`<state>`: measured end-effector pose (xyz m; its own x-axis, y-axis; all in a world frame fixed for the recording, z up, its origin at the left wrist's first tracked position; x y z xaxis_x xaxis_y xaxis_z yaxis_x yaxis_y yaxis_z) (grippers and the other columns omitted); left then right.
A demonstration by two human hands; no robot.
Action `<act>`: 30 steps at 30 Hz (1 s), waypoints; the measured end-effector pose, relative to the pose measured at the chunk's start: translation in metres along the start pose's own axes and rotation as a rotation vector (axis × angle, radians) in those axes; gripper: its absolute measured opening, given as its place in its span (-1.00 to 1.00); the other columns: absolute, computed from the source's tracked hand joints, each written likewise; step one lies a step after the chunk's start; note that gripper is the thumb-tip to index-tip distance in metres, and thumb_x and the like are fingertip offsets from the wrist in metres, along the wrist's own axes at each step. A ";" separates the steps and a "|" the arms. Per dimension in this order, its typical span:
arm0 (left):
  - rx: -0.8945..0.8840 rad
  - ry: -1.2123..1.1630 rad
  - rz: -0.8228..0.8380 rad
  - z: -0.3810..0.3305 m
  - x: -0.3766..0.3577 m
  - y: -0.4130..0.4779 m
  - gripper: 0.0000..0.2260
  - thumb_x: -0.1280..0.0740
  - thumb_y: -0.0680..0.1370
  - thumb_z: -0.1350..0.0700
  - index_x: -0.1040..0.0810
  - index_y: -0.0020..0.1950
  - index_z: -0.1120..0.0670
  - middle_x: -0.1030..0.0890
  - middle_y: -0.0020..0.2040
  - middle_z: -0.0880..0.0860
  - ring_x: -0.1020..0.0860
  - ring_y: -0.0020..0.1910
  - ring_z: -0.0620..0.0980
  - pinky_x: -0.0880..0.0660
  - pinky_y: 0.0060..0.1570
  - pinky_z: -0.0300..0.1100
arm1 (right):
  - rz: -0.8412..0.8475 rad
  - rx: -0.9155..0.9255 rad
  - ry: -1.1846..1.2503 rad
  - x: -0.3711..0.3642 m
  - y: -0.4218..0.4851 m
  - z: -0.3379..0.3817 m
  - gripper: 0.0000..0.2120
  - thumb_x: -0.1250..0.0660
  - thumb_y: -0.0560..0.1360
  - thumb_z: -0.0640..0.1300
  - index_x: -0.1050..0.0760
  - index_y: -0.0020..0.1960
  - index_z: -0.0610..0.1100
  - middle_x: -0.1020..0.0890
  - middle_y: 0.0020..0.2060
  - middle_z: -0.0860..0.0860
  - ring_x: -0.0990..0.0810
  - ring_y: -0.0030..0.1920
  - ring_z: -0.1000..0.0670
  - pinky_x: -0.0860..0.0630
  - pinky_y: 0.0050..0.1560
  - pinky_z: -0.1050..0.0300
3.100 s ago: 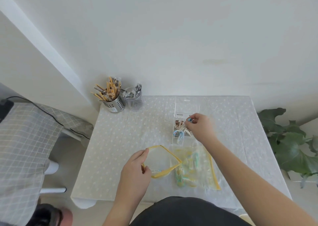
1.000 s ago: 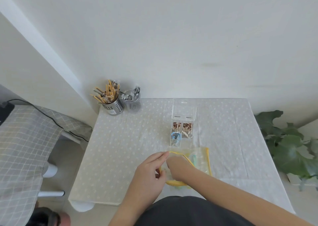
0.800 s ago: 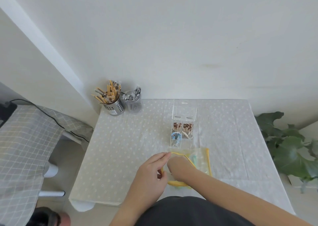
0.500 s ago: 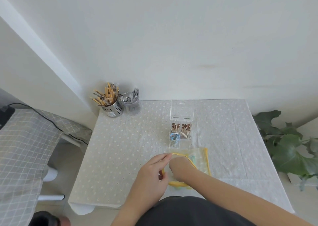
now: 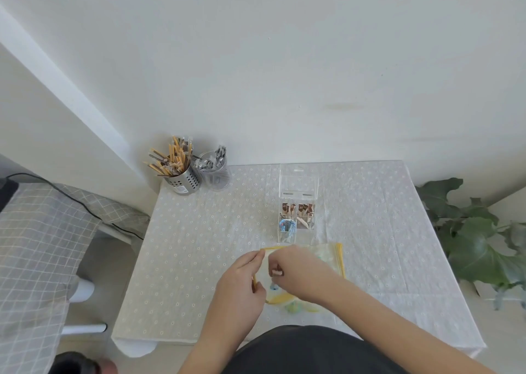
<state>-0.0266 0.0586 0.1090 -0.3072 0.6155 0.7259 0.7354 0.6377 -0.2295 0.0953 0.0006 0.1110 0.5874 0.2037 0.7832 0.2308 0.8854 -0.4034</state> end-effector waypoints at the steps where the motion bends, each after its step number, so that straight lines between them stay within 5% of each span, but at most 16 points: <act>1: 0.022 0.008 -0.010 0.003 0.002 0.000 -0.39 -0.31 0.56 0.32 -0.46 0.59 -0.04 -0.45 0.49 -0.28 -0.60 0.24 -0.01 -0.50 0.34 -0.24 | -0.058 -0.001 0.095 0.012 -0.006 -0.003 -0.82 -0.29 0.56 -0.17 -0.67 0.02 -0.09 -0.69 -0.09 0.01 -0.65 -0.08 0.01 -0.61 -0.07 0.12; 4: 0.116 0.016 -0.068 0.013 0.012 0.000 -0.39 -0.30 0.56 0.33 -0.44 0.59 -0.03 -0.46 0.49 -0.25 -0.61 0.21 -0.07 -0.42 0.31 -0.34 | -0.179 -0.051 0.391 0.041 -0.018 -0.025 -0.92 -0.42 0.51 -0.08 -0.70 -0.07 0.02 -0.62 -0.26 0.15 -0.57 -0.27 0.19 -0.51 -0.18 0.29; 10: 0.236 0.029 -0.108 0.035 0.026 -0.004 -0.40 -0.31 0.58 0.27 -0.40 0.63 -0.03 -0.43 0.54 -0.20 -0.62 0.26 0.02 -0.49 0.43 -0.09 | -0.439 -0.240 0.748 0.069 -0.008 -0.096 -0.96 -0.49 0.47 -0.16 -0.71 -0.13 -0.04 -0.73 -0.31 -0.05 -0.74 -0.26 0.00 -0.58 -0.21 0.06; 16: 0.261 0.031 -0.081 0.038 0.027 -0.005 -0.39 -0.31 0.59 0.28 -0.40 0.63 -0.06 -0.43 0.52 -0.23 -0.63 0.19 -0.02 -0.46 0.36 -0.26 | -0.476 -0.391 0.525 0.045 0.051 -0.138 -0.87 -0.40 0.50 -0.17 -0.67 -0.20 -0.12 -0.53 -0.48 0.00 -0.41 -0.53 0.07 -0.31 -0.54 0.29; 20: 0.277 0.020 -0.070 0.038 0.030 -0.007 -0.40 -0.31 0.60 0.28 -0.39 0.62 -0.07 -0.42 0.42 -0.32 -0.62 0.09 -0.10 -0.38 0.25 -0.39 | -0.437 -0.457 0.451 0.019 0.086 -0.148 -0.78 -0.35 0.48 -0.23 -0.53 -0.29 -0.32 -0.42 -0.51 -0.01 -0.35 -0.51 0.02 -0.27 -0.48 0.23; 26: 0.283 0.016 -0.055 0.048 0.032 -0.008 -0.39 -0.30 0.58 0.29 -0.40 0.62 -0.07 -0.39 0.33 -0.39 -0.60 0.16 -0.08 -0.37 0.23 -0.42 | -0.324 -0.464 0.307 -0.007 0.119 -0.147 -0.62 -0.31 0.44 -0.25 -0.24 -0.46 -0.08 -0.26 -0.54 0.00 -0.26 -0.48 -0.05 -0.21 -0.39 0.13; 30: 0.278 -0.009 -0.062 0.053 0.032 -0.008 -0.40 -0.30 0.58 0.29 -0.41 0.61 -0.07 -0.39 0.33 -0.39 -0.60 0.21 -0.09 -0.37 0.29 -0.41 | -0.252 -0.546 0.161 -0.015 0.124 -0.147 -0.80 -0.36 0.51 -0.10 -0.61 -0.28 -0.06 -0.54 -0.49 0.03 -0.57 -0.43 -0.03 -0.47 -0.41 0.16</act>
<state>-0.0738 0.0978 0.0994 -0.3525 0.5746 0.7386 0.5216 0.7759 -0.3548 0.2294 0.0458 -0.0202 0.5633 -0.0870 0.8216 0.7157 0.5482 -0.4327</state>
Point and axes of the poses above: each hand's wrist, its own y-axis towards the middle knuckle, its own x-axis out of the back of the hand, z = x × y, the point moved 7 cm from there along y, towards the middle knuckle
